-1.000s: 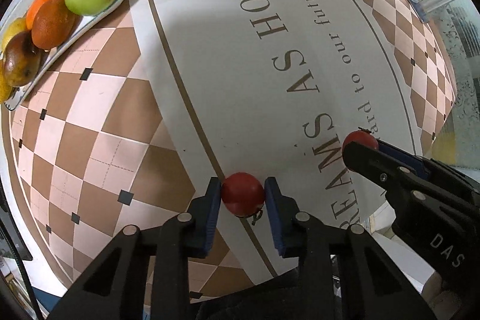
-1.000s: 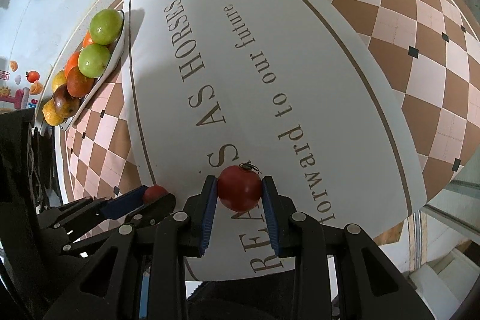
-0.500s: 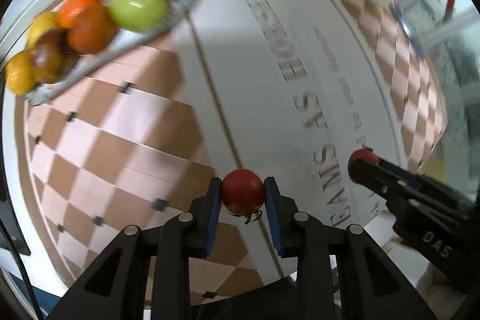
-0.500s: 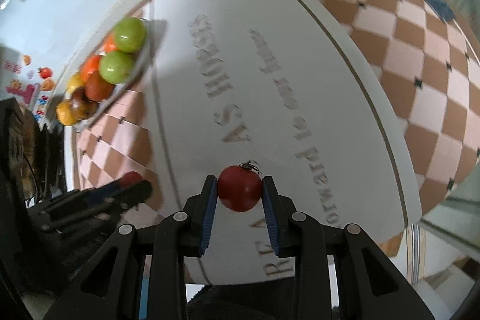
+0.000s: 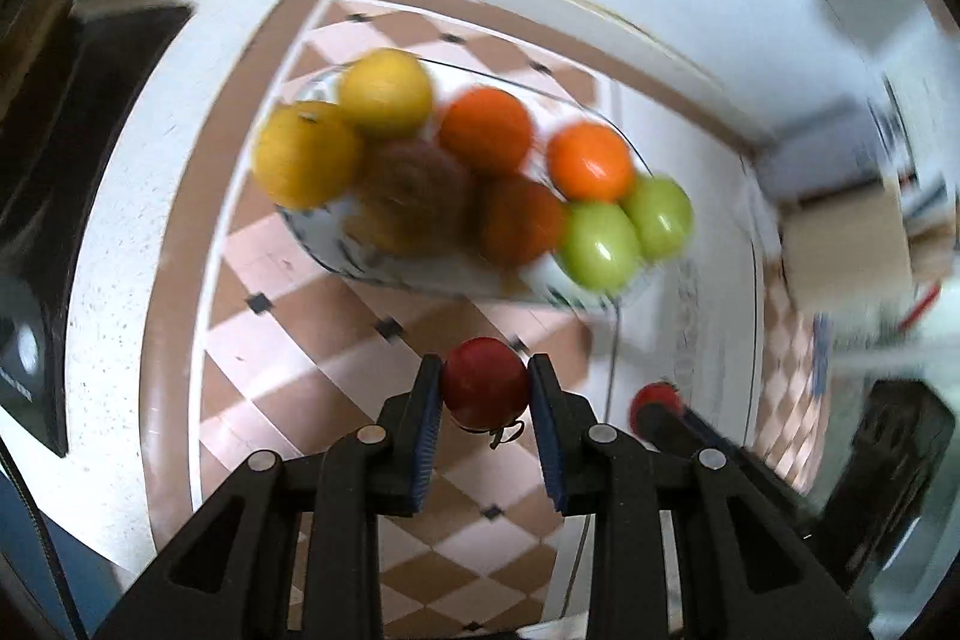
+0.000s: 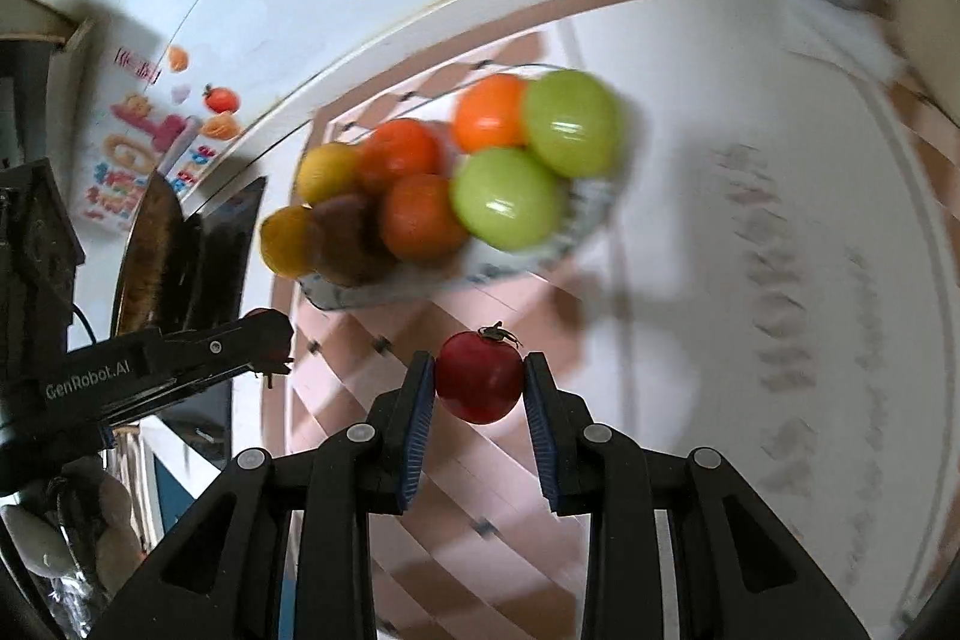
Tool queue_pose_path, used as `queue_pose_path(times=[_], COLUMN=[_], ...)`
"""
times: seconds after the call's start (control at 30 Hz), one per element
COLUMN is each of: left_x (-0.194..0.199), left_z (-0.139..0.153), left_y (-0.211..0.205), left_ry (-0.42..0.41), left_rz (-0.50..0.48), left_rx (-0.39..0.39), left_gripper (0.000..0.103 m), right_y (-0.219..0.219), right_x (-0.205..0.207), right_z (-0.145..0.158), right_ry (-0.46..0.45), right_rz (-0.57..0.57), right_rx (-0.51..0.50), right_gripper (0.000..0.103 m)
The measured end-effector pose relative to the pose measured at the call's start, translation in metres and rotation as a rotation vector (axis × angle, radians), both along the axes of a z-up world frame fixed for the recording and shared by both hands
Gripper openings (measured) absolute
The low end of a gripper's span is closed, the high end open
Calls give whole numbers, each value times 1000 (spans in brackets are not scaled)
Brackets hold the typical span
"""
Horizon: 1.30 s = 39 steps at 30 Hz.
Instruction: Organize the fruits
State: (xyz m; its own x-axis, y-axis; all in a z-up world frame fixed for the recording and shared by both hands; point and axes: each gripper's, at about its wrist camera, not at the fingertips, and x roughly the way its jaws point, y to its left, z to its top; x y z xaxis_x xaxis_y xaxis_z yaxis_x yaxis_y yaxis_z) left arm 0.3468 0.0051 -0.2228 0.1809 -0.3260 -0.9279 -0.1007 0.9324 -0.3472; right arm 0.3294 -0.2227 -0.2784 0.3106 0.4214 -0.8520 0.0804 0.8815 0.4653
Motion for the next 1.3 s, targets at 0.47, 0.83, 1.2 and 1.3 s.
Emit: queue_pose_path(times=[0.47, 0.83, 1.2, 1.3], left_x=[42, 47, 43, 34], left_z=[-50, -59, -49, -36], left_y=[64, 67, 63, 55], left_ry=[119, 141, 128, 81], left_rz=[218, 231, 198, 138], left_rx=[-133, -139, -16, 120], left_gripper=[26, 27, 38, 59], right_y=[66, 83, 55, 41], right_x=[72, 84, 67, 62], right_z=[-47, -55, -21, -10], right_ry=[42, 54, 41, 31], right_rz=[126, 152, 95, 75], right_rx=[101, 50, -129, -241], right_gripper=[32, 49, 84, 94])
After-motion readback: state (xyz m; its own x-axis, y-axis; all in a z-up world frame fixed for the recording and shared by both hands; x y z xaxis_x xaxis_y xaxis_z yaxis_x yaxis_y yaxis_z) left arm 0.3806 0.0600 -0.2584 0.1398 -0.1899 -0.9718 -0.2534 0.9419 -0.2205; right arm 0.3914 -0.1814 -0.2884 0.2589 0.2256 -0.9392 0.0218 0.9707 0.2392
